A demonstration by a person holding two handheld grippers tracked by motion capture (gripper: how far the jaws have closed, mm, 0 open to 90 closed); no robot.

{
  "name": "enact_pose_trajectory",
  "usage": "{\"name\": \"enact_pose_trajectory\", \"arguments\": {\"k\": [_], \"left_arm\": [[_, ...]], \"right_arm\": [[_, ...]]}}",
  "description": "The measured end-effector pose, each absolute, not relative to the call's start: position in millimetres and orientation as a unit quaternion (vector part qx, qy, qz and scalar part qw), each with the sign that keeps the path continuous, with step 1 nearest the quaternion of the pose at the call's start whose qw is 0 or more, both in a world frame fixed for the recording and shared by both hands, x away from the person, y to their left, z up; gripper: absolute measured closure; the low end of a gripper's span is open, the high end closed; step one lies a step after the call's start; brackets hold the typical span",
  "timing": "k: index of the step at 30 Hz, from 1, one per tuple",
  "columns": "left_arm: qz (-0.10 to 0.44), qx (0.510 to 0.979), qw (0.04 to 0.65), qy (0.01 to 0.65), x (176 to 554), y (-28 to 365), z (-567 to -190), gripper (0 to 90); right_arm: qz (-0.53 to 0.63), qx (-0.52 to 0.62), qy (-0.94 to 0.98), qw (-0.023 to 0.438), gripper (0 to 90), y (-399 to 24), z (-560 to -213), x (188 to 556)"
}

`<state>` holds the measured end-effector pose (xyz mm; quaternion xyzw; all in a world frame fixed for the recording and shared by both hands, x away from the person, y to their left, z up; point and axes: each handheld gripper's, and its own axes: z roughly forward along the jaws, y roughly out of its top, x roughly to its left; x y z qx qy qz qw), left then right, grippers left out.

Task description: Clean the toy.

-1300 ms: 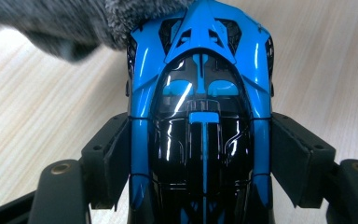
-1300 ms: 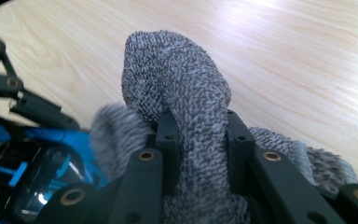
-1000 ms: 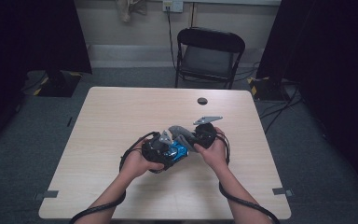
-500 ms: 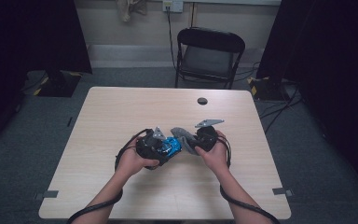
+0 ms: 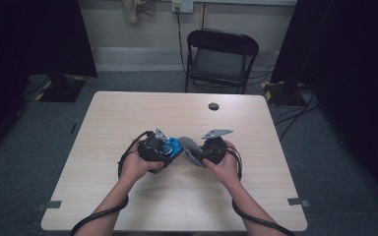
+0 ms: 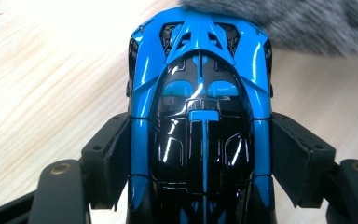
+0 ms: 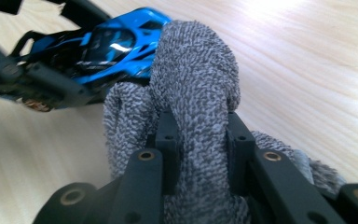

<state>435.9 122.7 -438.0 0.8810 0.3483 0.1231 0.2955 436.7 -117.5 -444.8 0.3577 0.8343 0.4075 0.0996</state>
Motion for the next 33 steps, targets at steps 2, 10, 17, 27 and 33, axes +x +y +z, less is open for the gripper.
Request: {"name": "enact_pose_trajectory", "arguments": {"k": [2,10,17,27,33], "left_arm": [[0.124,0.878,0.297,0.354,438,125,-438,28.0],[0.127,0.873,0.298,0.365,440,134,-436,28.0],[0.121,0.879,0.306,0.345,431,130,-428,28.0],[0.106,0.894,0.309,0.307,420,109,-425,28.0],[0.098,0.899,0.312,0.292,416,98,-431,28.0]], "right_arm": [[0.411,0.354,0.835,0.092,72.5,-117,-446,435],[0.417,0.344,0.838,0.076,72.4,-118,-447,425],[0.425,0.370,0.821,0.094,72.4,-139,-438,434],[0.415,0.409,0.803,0.123,72.4,-157,-422,459],[0.412,0.416,0.800,0.132,72.4,-155,-414,468]]}}
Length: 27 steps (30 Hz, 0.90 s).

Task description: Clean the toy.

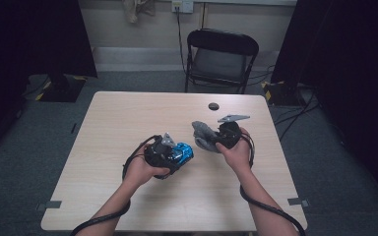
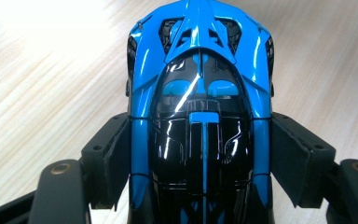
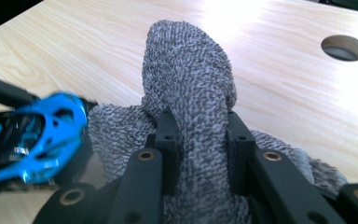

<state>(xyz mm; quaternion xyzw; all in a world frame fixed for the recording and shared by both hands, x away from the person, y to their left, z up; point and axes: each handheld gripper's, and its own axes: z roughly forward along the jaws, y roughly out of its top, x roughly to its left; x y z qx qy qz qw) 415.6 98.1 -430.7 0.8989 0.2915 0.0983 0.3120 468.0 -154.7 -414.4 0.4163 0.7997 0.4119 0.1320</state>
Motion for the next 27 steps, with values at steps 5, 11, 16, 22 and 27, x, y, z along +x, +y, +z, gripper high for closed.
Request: {"name": "enact_pose_trajectory", "arguments": {"k": [5,11,16,22,27], "left_arm": [[0.093,0.903,0.313,0.281,412,92,-432,28.0],[0.084,0.906,0.316,0.270,408,84,-432,28.0],[0.081,0.908,0.318,0.260,405,77,-433,28.0],[0.079,0.910,0.322,0.247,403,69,-430,28.0],[0.081,0.909,0.321,0.251,405,70,-431,28.0]], "right_arm": [[0.408,0.414,0.803,0.135,72.4,-148,-408,473],[0.407,0.412,0.804,0.134,72.4,-140,-407,475],[0.407,0.407,0.807,0.130,72.3,-132,-410,475],[0.406,0.402,0.812,0.121,72.4,-122,-414,475],[0.396,0.391,0.823,0.113,72.4,-114,-421,471]]}}
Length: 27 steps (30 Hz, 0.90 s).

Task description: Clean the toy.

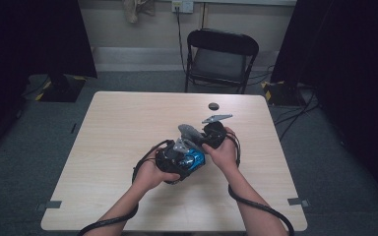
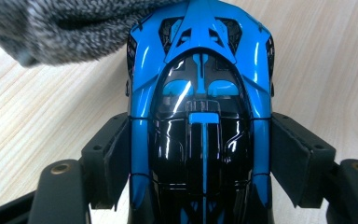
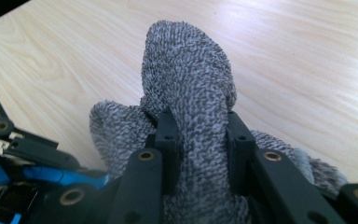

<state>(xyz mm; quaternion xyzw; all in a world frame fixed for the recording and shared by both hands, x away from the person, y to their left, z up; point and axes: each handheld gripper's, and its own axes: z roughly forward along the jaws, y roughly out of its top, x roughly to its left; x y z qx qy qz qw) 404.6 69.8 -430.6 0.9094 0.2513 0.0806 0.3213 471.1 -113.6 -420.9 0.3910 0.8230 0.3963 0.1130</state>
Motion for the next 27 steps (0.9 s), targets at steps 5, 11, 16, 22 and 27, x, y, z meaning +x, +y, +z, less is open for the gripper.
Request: {"name": "enact_pose_trajectory", "arguments": {"k": [5,11,16,22,27], "left_arm": [[0.084,0.909,0.321,0.254,405,73,-432,28.0],[0.089,0.905,0.320,0.265,408,80,-431,28.0],[0.093,0.903,0.317,0.273,410,86,-429,28.0],[0.097,0.897,0.317,0.292,414,94,-430,28.0],[0.098,0.894,0.314,0.304,417,100,-430,28.0]], "right_arm": [[0.391,0.390,0.827,0.102,72.4,-115,-426,471],[0.390,0.388,0.829,0.103,72.3,-117,-426,469],[0.392,0.383,0.830,0.104,72.4,-119,-425,466],[0.397,0.383,0.828,0.105,72.4,-122,-426,463],[0.400,0.382,0.826,0.105,72.3,-123,-428,459]]}}
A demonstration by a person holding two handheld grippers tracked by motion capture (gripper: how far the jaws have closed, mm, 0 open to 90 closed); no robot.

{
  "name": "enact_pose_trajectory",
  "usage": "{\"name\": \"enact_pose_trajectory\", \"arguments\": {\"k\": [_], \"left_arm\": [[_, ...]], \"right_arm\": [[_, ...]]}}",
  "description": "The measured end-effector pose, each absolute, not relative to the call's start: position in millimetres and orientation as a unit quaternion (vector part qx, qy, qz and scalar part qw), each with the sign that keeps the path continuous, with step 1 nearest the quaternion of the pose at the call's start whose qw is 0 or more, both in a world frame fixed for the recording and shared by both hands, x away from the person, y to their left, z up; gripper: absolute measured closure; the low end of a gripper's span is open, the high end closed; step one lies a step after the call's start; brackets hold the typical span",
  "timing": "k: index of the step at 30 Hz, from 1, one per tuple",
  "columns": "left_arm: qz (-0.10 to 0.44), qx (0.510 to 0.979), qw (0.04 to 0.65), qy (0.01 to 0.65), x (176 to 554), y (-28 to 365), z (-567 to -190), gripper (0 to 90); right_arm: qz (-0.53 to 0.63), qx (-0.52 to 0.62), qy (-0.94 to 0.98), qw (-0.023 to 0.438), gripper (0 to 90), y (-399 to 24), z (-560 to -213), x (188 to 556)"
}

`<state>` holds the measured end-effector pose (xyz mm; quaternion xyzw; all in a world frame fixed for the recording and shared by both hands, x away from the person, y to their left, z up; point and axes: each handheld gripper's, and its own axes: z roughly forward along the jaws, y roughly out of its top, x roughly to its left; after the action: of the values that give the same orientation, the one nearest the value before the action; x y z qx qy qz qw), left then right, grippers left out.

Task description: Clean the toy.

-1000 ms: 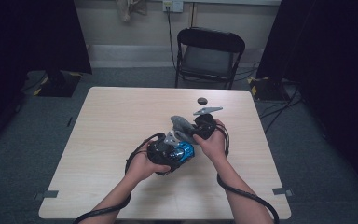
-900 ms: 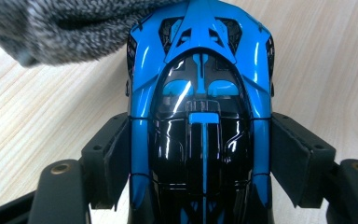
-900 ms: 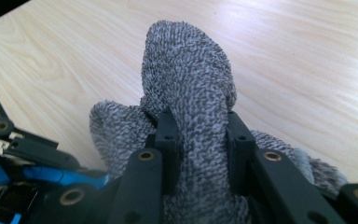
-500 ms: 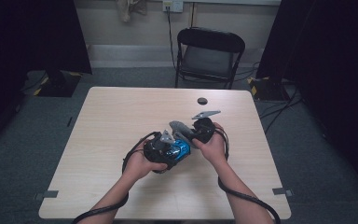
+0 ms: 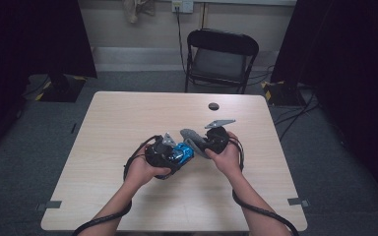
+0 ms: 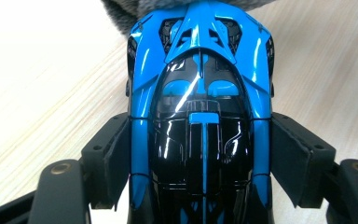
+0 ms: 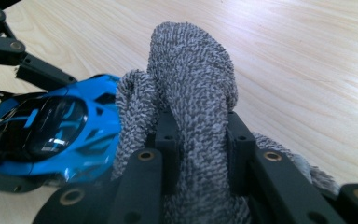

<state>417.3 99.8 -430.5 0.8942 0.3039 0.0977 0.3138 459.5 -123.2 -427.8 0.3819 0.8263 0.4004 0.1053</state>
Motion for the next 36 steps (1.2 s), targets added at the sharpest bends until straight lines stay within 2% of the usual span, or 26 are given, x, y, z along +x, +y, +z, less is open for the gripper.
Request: {"name": "enact_pose_trajectory", "arguments": {"k": [24,36], "left_arm": [[0.121,0.869,0.302,0.373,438,127,-430,28.0],[0.130,0.864,0.306,0.379,441,135,-423,28.0]], "right_arm": [[0.416,0.365,0.829,0.080,72.3,-114,-433,444],[0.437,0.361,0.822,0.065,72.1,-122,-430,433]]}}
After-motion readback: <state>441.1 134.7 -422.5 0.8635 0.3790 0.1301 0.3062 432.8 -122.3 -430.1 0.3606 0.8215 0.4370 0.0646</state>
